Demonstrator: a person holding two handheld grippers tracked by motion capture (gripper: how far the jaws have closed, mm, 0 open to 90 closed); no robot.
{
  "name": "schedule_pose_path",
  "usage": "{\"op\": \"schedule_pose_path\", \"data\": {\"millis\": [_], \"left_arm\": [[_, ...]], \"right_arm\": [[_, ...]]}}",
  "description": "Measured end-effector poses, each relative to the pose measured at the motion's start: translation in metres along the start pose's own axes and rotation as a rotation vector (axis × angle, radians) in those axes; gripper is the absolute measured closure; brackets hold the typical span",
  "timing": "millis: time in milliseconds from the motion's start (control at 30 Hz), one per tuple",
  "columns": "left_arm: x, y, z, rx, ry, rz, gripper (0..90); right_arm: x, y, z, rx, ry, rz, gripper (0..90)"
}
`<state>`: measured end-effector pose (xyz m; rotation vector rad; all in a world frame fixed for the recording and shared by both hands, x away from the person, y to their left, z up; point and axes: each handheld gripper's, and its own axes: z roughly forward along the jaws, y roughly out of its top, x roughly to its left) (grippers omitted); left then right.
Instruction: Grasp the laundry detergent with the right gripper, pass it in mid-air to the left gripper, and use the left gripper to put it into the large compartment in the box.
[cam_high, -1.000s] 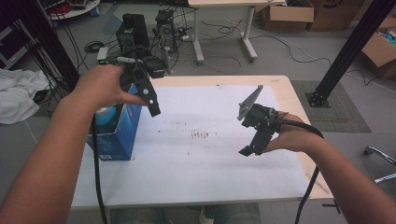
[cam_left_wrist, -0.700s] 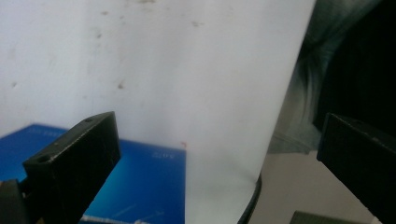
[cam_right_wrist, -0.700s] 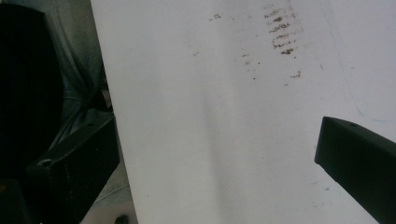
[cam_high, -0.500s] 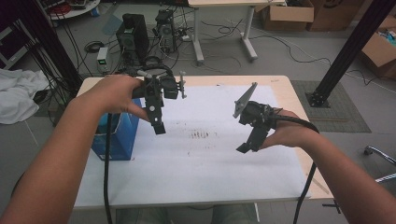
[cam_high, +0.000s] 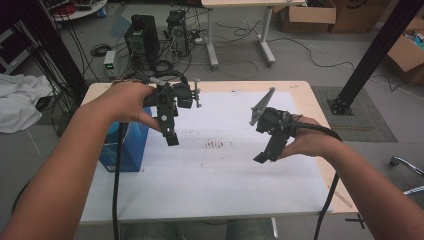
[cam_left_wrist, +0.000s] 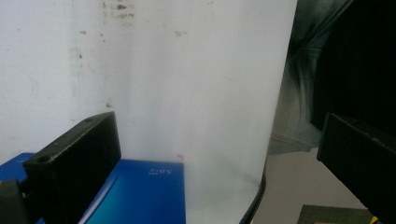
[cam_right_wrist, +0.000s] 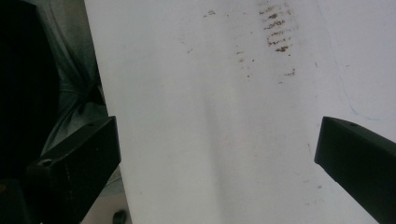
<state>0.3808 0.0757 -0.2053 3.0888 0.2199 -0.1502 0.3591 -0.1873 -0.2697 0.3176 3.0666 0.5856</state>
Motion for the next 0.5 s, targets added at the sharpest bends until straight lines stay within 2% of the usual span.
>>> {"op": "schedule_pose_path", "data": {"millis": [500], "left_arm": [[0.0022,-0.0009,-0.0015,-0.001,-0.007,0.004,0.1]], "right_arm": [[-0.0016,-0.0018,-0.0018,0.002,-0.003,0.005,0.1]]}}
